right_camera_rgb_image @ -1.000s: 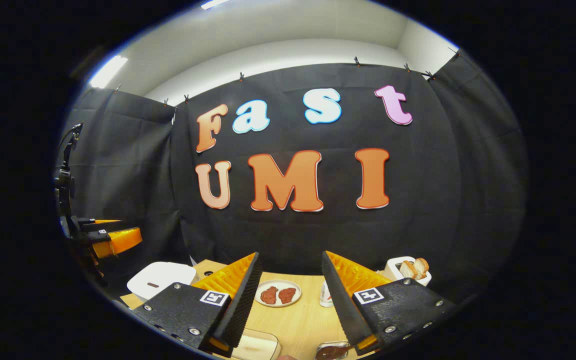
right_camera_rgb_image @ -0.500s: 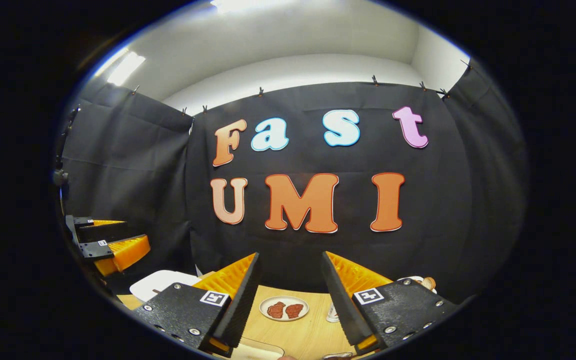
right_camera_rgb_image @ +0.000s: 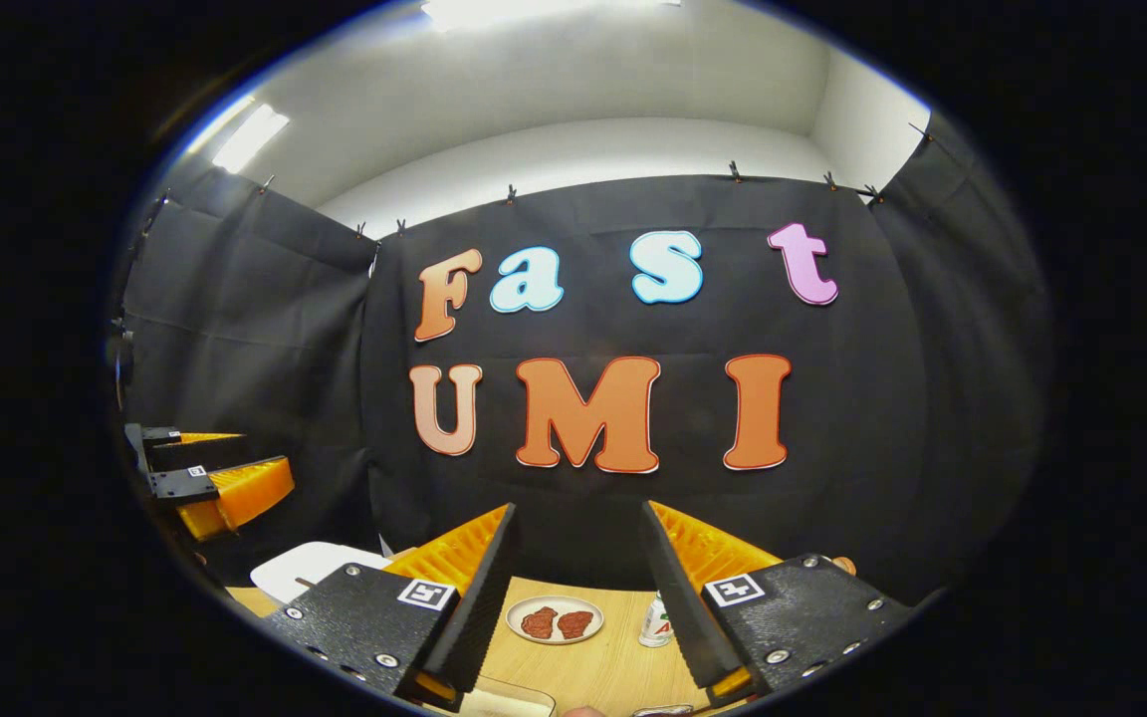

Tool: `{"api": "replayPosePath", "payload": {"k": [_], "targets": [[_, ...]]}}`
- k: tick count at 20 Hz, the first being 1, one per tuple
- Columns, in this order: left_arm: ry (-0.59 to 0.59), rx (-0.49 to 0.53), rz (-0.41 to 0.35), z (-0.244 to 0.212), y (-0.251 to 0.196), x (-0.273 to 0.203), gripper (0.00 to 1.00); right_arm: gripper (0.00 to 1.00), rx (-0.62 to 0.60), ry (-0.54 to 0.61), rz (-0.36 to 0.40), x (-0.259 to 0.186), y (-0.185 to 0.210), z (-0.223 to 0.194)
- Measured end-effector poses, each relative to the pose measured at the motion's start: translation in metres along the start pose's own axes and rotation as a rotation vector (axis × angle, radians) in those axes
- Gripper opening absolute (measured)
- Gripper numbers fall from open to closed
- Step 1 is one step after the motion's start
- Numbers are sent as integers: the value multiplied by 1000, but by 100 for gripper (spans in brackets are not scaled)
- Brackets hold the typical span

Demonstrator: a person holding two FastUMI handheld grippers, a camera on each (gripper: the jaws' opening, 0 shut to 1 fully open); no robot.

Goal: Close the left gripper, press the button to open the rice cooker; take a wooden spoon from the chopstick holder with the right hand, scoop a spoonful of rice and pour it into the rice cooker, then put the wooden spoon back into the chopstick holder.

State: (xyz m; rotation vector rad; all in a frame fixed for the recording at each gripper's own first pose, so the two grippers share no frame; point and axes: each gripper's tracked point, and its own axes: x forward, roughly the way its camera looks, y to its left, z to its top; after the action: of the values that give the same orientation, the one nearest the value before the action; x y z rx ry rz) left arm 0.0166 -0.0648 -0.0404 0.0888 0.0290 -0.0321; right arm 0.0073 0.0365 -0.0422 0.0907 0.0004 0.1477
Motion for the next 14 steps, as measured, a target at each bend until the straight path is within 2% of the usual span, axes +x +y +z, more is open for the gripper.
{"api": "replayPosePath", "payload": {"k": [14], "targets": [[-39,-38,37,8,15,2,100,76,-16,-23,15,-3,7,3]]}}
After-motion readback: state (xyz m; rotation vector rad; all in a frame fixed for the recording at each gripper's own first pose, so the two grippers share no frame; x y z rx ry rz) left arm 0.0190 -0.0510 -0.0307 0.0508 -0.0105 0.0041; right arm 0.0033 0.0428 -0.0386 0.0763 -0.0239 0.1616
